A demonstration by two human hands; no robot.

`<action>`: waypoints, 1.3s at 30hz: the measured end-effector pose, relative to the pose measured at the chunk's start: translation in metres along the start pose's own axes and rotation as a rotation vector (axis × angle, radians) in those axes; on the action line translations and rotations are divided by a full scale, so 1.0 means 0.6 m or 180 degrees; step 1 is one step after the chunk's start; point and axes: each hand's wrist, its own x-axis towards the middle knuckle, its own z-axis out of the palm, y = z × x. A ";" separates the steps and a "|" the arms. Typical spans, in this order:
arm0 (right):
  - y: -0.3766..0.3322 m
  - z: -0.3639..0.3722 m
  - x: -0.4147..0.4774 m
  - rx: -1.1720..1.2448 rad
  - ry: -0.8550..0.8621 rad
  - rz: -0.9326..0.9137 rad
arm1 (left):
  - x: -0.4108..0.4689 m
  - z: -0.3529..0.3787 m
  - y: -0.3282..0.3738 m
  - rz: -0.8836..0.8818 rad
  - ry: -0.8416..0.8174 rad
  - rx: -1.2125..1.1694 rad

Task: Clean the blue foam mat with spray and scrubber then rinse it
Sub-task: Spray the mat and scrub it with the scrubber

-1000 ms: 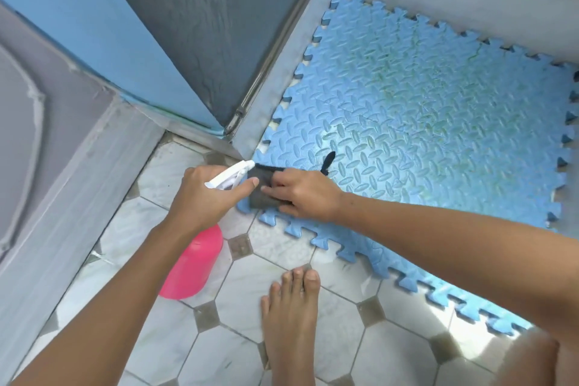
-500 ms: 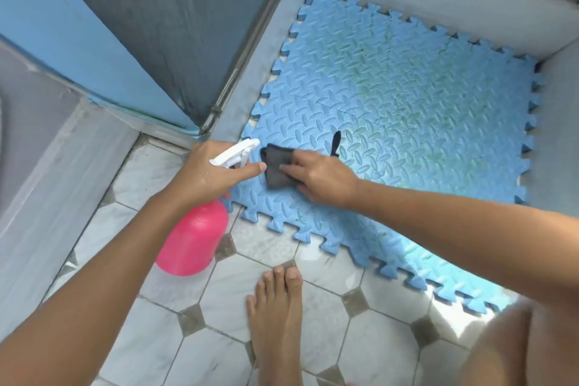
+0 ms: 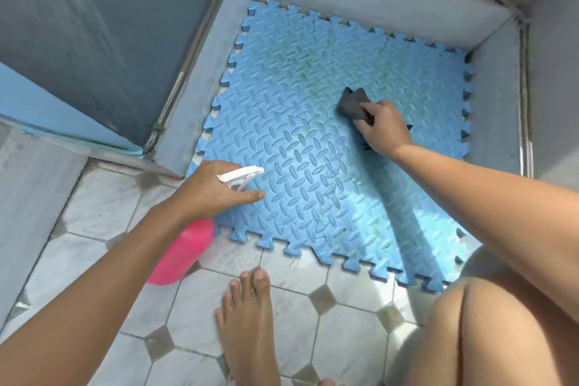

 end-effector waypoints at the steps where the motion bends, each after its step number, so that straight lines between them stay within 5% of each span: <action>1: -0.007 0.004 0.002 -0.0001 -0.0025 -0.0061 | -0.001 -0.007 0.000 0.0032 -0.0068 -0.0067; 7: -0.088 0.049 -0.008 -0.0188 0.0099 -0.0325 | 0.000 -0.027 -0.020 -0.0191 0.0462 -0.0191; 14: -0.168 0.109 -0.205 -0.0354 -0.1371 -0.3856 | -0.028 -0.048 -0.050 -0.0421 0.0316 -0.0450; 16: -0.143 0.090 -0.187 -0.0567 -0.1627 -0.4323 | -0.032 -0.049 -0.048 -0.0409 0.0355 -0.0379; 18: -0.107 0.074 -0.128 -0.0615 -0.1420 -0.3888 | -0.030 -0.048 -0.048 -0.0426 0.0371 -0.0303; 23: -0.036 0.029 0.016 -0.0514 -0.0205 -0.1022 | -0.028 -0.041 -0.054 -0.0482 0.0207 -0.0421; 25: -0.061 0.036 0.015 -0.0423 -0.0114 -0.0600 | -0.027 -0.040 -0.051 -0.0457 0.0205 -0.0374; 28: -0.125 0.075 -0.050 -0.0289 -0.0389 -0.1302 | -0.027 -0.039 -0.047 -0.0283 0.0291 -0.0250; 34: -0.179 0.131 -0.241 -0.0412 -0.1569 -0.4169 | -0.028 -0.041 -0.040 -0.0390 0.0339 -0.0360; 36: -0.168 0.118 -0.227 -0.0536 -0.1791 -0.4381 | -0.031 -0.048 -0.028 -0.0604 0.0225 -0.0510; 39: -0.131 0.077 -0.157 -0.0638 -0.1822 -0.3754 | -0.031 -0.056 -0.005 -0.0780 0.0007 -0.0906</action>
